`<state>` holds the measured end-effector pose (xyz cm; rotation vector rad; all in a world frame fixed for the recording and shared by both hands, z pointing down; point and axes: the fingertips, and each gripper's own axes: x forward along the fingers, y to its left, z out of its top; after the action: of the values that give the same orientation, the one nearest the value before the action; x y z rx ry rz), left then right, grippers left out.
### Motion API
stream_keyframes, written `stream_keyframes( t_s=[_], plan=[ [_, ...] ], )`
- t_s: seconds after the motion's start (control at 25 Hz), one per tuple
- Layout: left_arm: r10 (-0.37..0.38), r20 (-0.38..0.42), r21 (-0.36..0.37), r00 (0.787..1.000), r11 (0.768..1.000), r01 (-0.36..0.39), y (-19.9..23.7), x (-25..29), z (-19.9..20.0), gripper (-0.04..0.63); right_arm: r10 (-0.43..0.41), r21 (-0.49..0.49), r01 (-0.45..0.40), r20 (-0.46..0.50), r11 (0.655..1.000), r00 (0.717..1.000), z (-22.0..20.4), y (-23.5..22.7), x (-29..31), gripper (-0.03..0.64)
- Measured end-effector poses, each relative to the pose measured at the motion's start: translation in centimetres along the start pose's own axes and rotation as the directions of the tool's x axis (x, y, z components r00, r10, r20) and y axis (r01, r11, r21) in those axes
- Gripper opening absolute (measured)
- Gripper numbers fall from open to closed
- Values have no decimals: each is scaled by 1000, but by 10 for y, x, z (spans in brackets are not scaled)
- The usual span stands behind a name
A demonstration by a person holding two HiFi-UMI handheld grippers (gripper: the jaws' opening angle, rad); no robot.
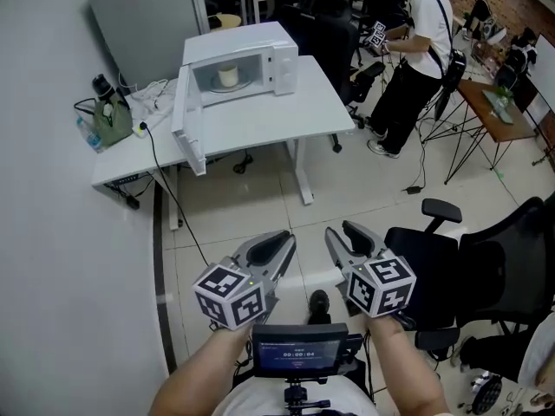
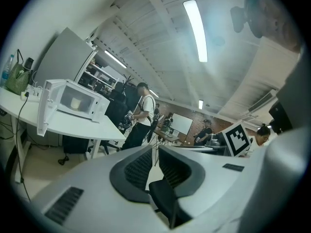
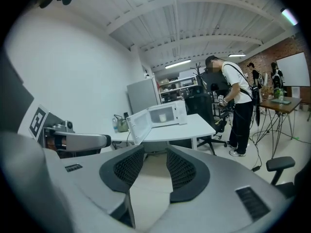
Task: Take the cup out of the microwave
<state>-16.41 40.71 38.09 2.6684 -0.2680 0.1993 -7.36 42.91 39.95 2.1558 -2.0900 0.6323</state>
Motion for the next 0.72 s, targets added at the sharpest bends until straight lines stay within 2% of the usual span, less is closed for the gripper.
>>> stream_keyframes(
  t_s=[0.32, 0.52, 0.72],
  plan=[
    [110, 32, -11, 993, 994, -110, 40, 82, 38, 64, 110, -61, -110, -4, 992, 994, 44, -64, 75, 167],
    [187, 71, -31, 980, 982, -185, 65, 133, 71, 64, 181, -97, -182, -16, 979, 983, 81, -107, 119, 167],
    [248, 85, -43, 965, 969, -245, 93, 159, 91, 64, 225, -119, -227, -28, 967, 974, 106, -130, 160, 167]
  ],
)
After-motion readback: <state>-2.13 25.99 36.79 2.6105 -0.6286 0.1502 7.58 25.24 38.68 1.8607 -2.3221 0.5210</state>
